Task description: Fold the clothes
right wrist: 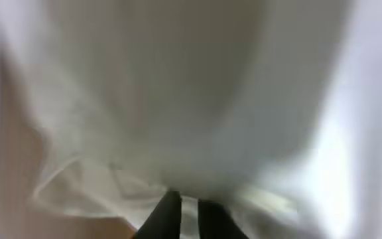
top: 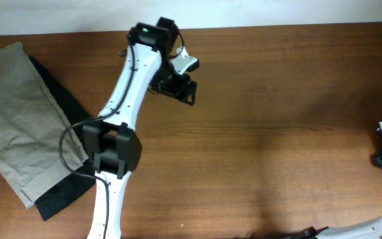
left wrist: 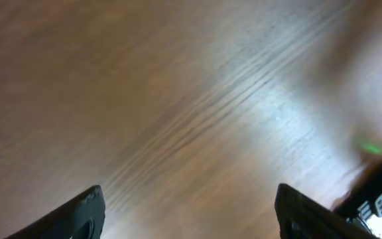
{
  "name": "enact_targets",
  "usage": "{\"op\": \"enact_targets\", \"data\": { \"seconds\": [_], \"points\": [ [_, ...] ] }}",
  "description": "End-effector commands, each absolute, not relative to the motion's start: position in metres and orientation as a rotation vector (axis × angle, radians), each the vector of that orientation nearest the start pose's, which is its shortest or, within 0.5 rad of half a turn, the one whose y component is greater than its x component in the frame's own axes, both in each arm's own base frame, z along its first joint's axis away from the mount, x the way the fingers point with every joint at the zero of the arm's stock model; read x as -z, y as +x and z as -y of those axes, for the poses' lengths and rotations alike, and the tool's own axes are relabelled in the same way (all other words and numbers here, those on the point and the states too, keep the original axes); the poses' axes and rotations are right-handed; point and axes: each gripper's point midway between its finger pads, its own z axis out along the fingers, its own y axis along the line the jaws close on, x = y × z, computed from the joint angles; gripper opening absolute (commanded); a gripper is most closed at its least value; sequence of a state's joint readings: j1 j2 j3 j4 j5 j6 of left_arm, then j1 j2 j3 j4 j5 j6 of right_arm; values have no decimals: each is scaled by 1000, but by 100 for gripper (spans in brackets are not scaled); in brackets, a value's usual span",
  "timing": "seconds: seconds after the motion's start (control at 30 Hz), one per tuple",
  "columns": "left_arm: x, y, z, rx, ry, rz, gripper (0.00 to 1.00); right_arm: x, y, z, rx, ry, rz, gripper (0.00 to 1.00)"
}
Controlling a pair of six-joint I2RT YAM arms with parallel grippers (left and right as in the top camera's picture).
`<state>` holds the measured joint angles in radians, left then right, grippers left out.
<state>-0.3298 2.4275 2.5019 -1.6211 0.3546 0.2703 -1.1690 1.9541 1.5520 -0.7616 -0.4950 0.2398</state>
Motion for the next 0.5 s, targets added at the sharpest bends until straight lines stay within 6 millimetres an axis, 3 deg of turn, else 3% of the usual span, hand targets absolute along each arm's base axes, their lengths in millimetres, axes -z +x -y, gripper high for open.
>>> {"op": "enact_targets", "data": {
  "seconds": [0.0, 0.03, 0.1, 0.13, 0.17, 0.2, 0.23, 0.27, 0.3, 0.33, 0.37, 0.47],
  "points": [
    [-197, 453, 168, 478, 774, -2771, 81, -219, 290, 350, -547, 1187, -1877, 30],
    [-224, 459, 157, 433, 745, -2698, 81, -266, 305, 315, -569, 995, -1870, 39],
    [-281, 455, 120, 182, 649, -2596, 82, -340, 326, 233, -535, 692, -1886, 56],
    [-301, 451, 102, 68, 550, -2576, 82, -370, 331, 187, -537, 547, -1887, 60],
    [-334, 439, 83, -18, 450, -2519, 87, -397, 336, 127, -561, 359, -1887, 67],
    [-361, 425, 75, -18, 413, -2461, 99, -412, 334, 86, -593, 235, -1881, 70],
    [-400, 401, 59, -18, 336, -2373, 99, -425, 324, 33, -634, 74, -1886, 78],
    [-424, 384, 49, -18, 282, -2316, 99, -425, 317, 11, -638, 20, -1902, 80],
    [-449, 361, 38, -18, 230, -2251, 99, -423, 309, -12, -597, -79, -1924, 88],
    [-476, 329, 30, -23, 200, -2176, 99, -409, 304, -10, -451, -21, -1997, 98],
    [-489, 305, 21, -42, 141, -2139, 99, -401, 297, -14, -356, -28, -2041, 99],
    [-492, 262, -14, -178, -61, -2133, 99, -374, 280, -21, -189, -33, -2176, 99]
  ]
}}
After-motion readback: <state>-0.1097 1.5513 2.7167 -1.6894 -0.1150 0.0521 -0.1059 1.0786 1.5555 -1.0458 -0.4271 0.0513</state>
